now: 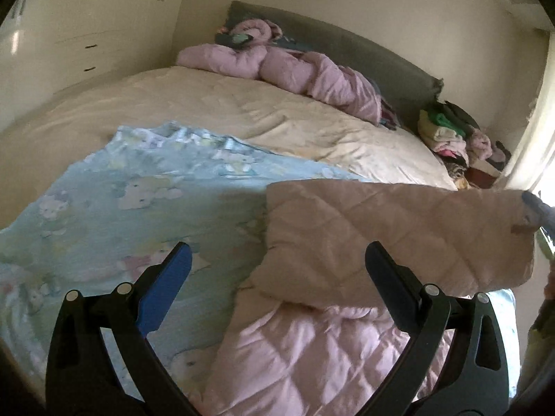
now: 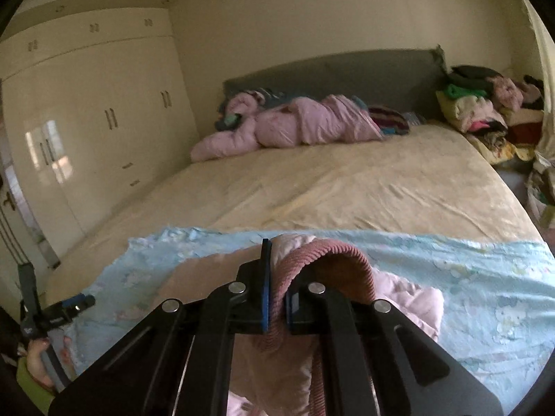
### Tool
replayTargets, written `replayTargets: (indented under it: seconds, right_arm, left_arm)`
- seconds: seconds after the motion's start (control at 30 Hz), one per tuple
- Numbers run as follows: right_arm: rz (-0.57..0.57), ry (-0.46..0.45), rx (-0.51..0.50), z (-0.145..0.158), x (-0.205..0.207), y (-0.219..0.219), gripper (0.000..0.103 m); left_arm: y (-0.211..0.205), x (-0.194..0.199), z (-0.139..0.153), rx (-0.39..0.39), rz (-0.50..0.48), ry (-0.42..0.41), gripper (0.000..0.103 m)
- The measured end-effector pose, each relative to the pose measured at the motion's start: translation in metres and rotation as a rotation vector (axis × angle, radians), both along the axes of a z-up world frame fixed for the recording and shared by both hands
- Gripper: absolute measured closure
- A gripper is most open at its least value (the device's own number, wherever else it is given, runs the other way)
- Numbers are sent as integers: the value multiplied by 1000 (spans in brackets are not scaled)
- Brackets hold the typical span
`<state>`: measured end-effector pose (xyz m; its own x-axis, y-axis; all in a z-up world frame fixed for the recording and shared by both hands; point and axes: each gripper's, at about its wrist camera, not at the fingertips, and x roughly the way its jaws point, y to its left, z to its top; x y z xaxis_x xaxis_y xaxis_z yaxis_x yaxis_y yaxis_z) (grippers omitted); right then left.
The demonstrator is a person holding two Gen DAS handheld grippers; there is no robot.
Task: Fold large clothes
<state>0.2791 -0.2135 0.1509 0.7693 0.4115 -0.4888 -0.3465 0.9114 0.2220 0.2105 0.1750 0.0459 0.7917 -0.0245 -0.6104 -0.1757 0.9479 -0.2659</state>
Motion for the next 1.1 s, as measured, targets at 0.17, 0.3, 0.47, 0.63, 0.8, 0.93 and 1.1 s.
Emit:
replayTargets:
  seconds: [0.17,0.3,0.47,0.63,0.8,0.93,1.1]
  right_arm:
    - [-50,70,26,-31,12,-14,98]
    - [-77,107,19,-51,14,-16,98]
    - [-91,123,-3,-63,16,-19,98]
    - [-98,125,-19,-68,17,-17,98]
    - [-104,141,-25,-77,22,-18,98]
    - [-113,156,-19,-85,25,-19,98]
    - [-111,162,-22,-90,28,-20,97]
  left_arm:
    - [-19,31,-7,16,-56,53,10]
    - [-37,46,-14,51,-106,77,10]
    - [-54,61,-27,71,-157,94,10]
    - [-63,74,-43,80,-178,132,10]
    - [-63,83,-54,71,-176,158,10]
    - [-67,88,-64,72,-196,182,10]
    - [-74,95,-83,99,-213,242,10]
